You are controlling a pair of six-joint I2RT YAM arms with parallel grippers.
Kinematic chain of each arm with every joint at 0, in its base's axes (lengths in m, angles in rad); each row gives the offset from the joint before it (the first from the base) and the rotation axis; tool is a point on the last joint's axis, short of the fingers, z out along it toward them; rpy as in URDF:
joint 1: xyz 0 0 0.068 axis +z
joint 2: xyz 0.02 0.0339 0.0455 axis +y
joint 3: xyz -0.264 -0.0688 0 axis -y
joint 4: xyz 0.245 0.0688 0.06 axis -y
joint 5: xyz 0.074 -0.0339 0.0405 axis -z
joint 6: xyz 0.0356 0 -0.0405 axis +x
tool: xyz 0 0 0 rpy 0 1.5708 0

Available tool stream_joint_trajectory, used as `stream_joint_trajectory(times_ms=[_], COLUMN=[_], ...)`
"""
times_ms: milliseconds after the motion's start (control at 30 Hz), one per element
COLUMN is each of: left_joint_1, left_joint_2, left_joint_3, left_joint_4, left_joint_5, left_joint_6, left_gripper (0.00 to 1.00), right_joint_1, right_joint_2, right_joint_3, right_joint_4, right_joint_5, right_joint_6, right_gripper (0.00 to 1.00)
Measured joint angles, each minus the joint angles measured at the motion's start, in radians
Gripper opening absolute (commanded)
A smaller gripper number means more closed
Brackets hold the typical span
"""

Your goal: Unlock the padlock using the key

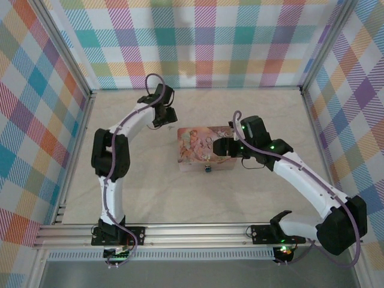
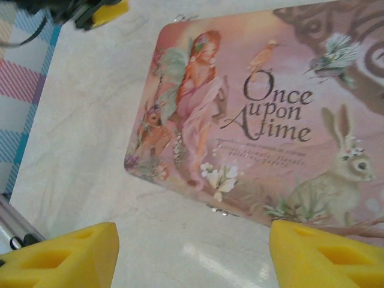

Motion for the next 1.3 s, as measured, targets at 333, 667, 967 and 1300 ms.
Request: stream_joint_trajectory(times_ms=[333,667,967,1300], left_joint_1=[0.030,0.030,0.030,0.030], left_joint_2=[0.230,0.295,0.313,0.328], left_joint_3=[0.277,0.286,0.286,0.306], left_joint_4=[-0.153,-0.190,-0.200,-0.204], left_joint_5=[0.041,0.072,0.069,0.062], left_joint_6=[0.128,0.176,0.199,0.223], left_gripper=[0.53,0.49,0.43,0.27], right_joint_1=[0.005,0.005,0.005,0.005], right_joint_2=[-0.027,-0.027,-0.027,-0.026], right_joint_3=[-0.001,-0.008,-0.024,-0.038], right_joint_4=[-0.026,-0.029,-0.032,-0.031], right_joint_5=[0.002,0.002,0.005,0.004], right_joint_6=[-0.001,-0.001,0.004,0.013], right_gripper=[0.68,0.68,0.68,0.68])
